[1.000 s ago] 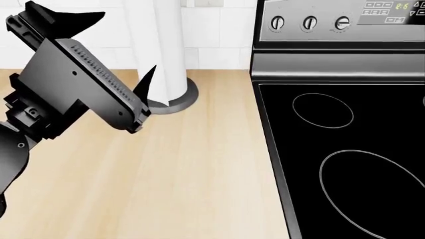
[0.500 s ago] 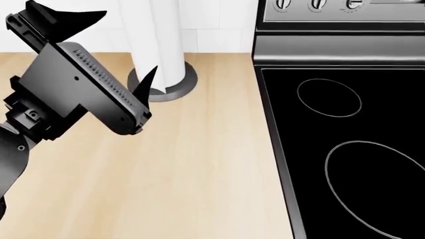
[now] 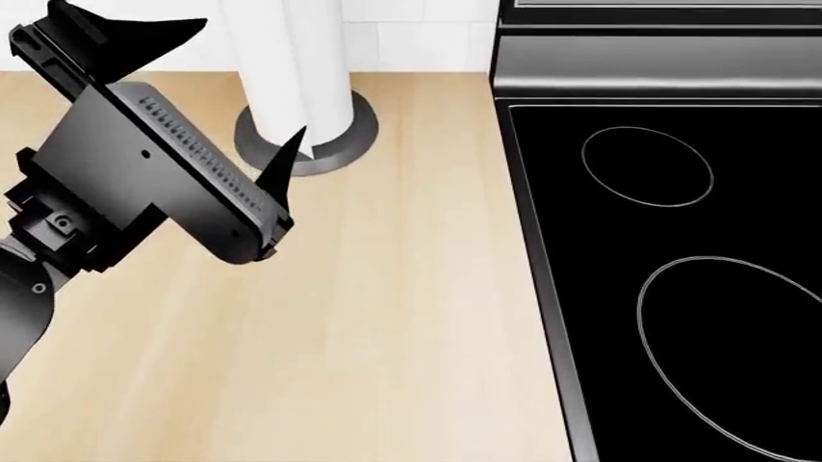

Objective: Pick the cherry, apricot from the counter and place them in the cabinet. Then close the cabinet.

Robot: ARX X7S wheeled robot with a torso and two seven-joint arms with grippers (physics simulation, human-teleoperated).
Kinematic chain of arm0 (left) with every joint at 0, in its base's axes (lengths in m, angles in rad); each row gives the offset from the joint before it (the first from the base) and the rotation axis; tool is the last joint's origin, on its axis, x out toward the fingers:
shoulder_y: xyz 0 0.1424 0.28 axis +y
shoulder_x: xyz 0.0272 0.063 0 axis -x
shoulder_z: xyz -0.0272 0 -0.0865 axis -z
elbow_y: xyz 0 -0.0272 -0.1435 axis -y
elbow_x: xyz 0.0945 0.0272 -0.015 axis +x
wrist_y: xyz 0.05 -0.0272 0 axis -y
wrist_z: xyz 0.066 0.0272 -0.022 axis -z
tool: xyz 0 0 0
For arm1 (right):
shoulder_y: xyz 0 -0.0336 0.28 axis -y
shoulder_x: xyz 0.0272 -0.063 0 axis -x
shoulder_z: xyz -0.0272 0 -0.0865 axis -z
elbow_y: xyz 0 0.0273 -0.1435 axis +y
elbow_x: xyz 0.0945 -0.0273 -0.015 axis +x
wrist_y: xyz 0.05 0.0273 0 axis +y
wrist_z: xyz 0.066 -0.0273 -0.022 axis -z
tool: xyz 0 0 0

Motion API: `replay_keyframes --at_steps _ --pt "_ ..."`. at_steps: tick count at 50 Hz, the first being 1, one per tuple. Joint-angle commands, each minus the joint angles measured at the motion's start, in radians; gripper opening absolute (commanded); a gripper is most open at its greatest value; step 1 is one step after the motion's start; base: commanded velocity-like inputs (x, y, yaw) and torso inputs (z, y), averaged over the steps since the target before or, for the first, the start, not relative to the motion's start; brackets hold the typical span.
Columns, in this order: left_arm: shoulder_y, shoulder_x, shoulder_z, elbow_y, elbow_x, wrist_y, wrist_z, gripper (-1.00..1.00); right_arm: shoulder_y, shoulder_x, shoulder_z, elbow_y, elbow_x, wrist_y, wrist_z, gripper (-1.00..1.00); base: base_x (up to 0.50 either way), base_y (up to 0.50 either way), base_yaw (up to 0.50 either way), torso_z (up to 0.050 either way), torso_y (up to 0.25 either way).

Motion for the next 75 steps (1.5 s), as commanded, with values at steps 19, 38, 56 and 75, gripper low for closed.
replay_keyframes --at_steps 19,38,56,75 --pt "0.011 -0.006 -0.004 0.0 -0.008 0.027 0.005 1.0 -0.034 0.032 -0.088 -0.109 0.193 0.394 0.023 1.0 0.0 0.0 0.0 0.0 0.214" --pt "0.002 -0.01 -0.016 0.007 -0.019 0.009 0.001 1.0 -0.142 0.201 0.212 -0.474 0.571 0.611 0.257 1.0 0.0 0.0 0.0 0.0 0.231" --pt "-0.048 0.012 0.004 -0.011 -0.023 -0.023 0.012 1.0 -0.363 0.423 0.481 -0.749 1.142 0.7 0.68 1.0 0.0 0.0 0.0 0.0 0.0" --pt "-0.068 0.017 0.006 -0.011 -0.032 -0.043 0.017 1.0 -0.526 0.585 0.558 -0.864 1.394 0.614 0.865 1.0 0.0 0.0 0.0 0.0 0.0"
